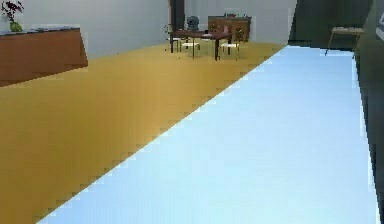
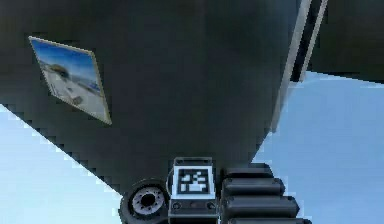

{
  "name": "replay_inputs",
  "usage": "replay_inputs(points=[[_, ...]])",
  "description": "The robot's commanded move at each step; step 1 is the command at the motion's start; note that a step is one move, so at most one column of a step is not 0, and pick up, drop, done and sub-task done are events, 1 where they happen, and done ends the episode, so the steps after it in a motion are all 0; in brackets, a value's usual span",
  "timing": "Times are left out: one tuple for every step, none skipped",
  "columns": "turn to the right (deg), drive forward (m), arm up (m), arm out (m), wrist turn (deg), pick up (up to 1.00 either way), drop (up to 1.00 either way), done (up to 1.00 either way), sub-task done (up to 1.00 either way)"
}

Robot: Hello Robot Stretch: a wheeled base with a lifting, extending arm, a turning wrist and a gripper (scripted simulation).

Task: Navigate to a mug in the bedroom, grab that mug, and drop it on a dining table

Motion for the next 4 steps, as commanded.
replay_inputs(points=[[27.0,0.0,0.0,0.0,0.0,0.0,0.0,0.0,0.0],[0.0,1.0,0.0,0.0,0.0,0.0,0.0,0.0,0.0],[0.0,1.0,0.0,0.0,0.0,0.0,0.0,0.0,0.0],[3.0,0.0,0.0,0.0,0.0,0.0,0.0,0.0,0.0]])
